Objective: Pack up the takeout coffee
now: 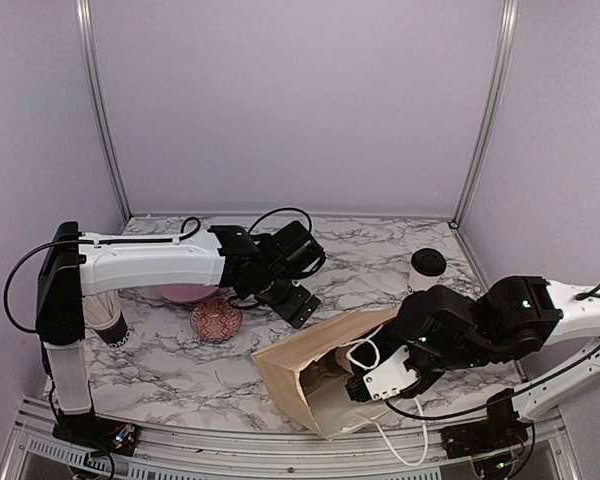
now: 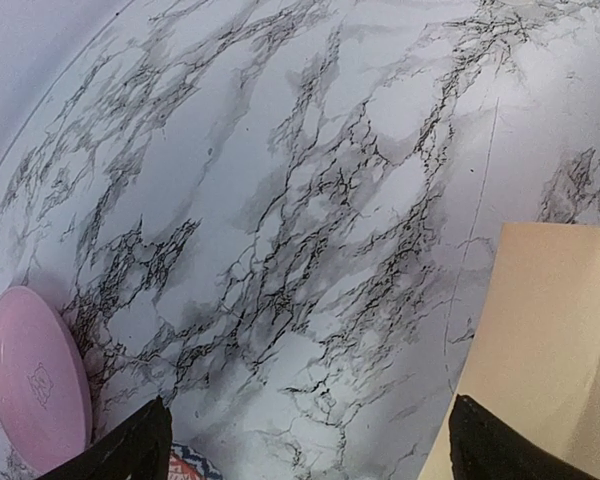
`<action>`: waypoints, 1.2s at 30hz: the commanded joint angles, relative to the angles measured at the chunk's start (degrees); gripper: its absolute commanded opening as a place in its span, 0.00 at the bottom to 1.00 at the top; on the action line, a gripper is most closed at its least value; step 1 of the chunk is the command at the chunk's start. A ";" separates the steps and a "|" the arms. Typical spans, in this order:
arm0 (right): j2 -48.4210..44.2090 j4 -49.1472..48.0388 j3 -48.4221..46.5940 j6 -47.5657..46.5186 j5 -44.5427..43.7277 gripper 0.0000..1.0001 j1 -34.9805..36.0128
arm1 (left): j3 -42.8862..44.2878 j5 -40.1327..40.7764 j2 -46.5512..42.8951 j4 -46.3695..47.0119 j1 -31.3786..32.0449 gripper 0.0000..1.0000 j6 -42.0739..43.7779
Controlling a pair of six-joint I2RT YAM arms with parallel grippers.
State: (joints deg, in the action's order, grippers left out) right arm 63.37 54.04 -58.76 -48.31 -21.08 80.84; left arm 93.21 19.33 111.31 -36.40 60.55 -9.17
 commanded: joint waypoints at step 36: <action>3.80 -13.88 4.58 -2.76 -0.68 0.32 -5.30 | -2.93 -16.47 4.52 9.28 -1.36 0.93 5.82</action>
State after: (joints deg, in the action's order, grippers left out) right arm 66.76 42.35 -53.30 -51.29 -23.35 76.55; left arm 91.09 5.10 115.11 -28.05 59.33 -4.40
